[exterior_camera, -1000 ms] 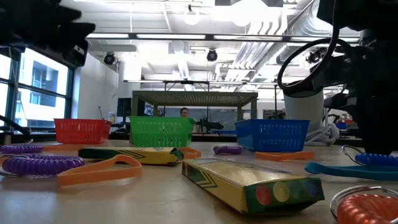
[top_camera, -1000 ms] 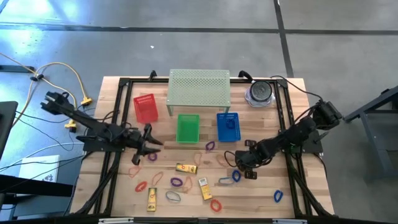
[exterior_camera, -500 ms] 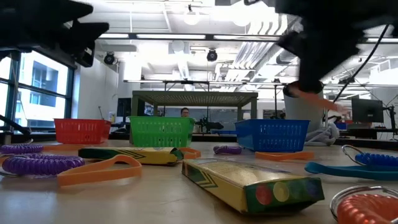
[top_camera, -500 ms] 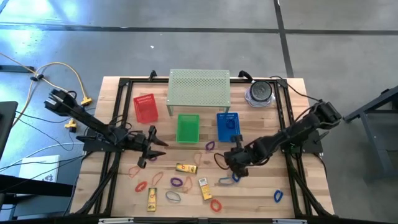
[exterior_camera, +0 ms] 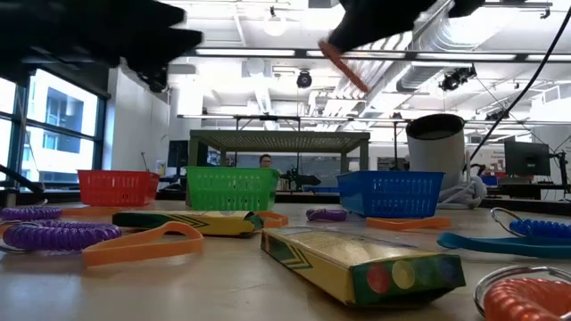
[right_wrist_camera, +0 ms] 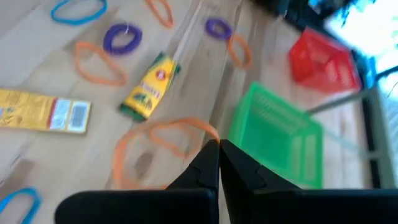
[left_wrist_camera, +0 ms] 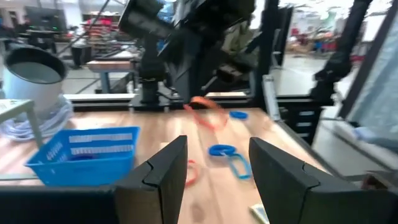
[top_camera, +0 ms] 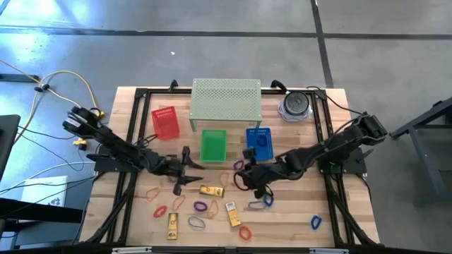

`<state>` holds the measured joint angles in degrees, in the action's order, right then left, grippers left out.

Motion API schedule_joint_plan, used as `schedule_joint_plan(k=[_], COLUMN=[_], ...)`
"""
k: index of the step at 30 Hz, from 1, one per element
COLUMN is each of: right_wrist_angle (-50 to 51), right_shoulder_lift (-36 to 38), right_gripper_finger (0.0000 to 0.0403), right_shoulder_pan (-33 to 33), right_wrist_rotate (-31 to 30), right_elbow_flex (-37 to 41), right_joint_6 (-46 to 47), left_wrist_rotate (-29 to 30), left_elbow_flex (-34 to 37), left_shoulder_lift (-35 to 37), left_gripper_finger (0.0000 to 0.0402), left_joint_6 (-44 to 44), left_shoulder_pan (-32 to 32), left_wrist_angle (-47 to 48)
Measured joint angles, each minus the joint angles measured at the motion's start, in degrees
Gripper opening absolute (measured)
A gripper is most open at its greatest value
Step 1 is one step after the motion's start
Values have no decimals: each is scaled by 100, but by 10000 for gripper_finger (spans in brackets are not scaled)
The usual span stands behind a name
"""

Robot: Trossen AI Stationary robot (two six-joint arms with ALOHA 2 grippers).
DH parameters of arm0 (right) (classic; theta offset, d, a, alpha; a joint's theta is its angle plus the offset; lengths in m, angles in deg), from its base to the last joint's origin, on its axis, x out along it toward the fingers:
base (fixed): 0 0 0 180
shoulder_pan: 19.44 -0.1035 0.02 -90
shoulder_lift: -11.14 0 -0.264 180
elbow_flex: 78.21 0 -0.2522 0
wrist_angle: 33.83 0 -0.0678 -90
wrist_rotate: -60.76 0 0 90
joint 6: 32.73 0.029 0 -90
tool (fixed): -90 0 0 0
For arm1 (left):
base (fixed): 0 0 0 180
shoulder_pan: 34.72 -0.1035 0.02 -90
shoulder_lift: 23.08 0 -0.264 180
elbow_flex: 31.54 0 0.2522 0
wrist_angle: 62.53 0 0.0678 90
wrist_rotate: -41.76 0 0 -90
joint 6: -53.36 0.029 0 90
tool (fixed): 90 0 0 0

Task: Pick & Place Office Desk Supplies
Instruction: Put the orange rubber band into the green bin

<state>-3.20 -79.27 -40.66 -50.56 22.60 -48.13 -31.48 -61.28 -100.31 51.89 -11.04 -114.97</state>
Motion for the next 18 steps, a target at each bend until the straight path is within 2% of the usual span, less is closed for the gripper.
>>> schedule_joint_plan(k=[3,12,18], right_wrist_angle=[-374,-1209,-1719], right_shoulder_lift=[0,2,4], right_gripper_finger=[2,2,2], right_shoulder_pan=[38,258,508], right_wrist_rotate=[-16,-5,47], right_elbow_flex=[0,-3,-4], right_joint_6=[-437,-1423,-1505], left_wrist_rotate=[-2,-52,-55], left_elbow_flex=[-157,-293,-447], left_shoulder_lift=[-222,-760,-984], left_gripper_finger=[168,168,168], left_joint_6=[-67,-1159,-1221], left_shoulder_pan=[-244,-678,-732], left_wrist_angle=[-125,-597,-937])
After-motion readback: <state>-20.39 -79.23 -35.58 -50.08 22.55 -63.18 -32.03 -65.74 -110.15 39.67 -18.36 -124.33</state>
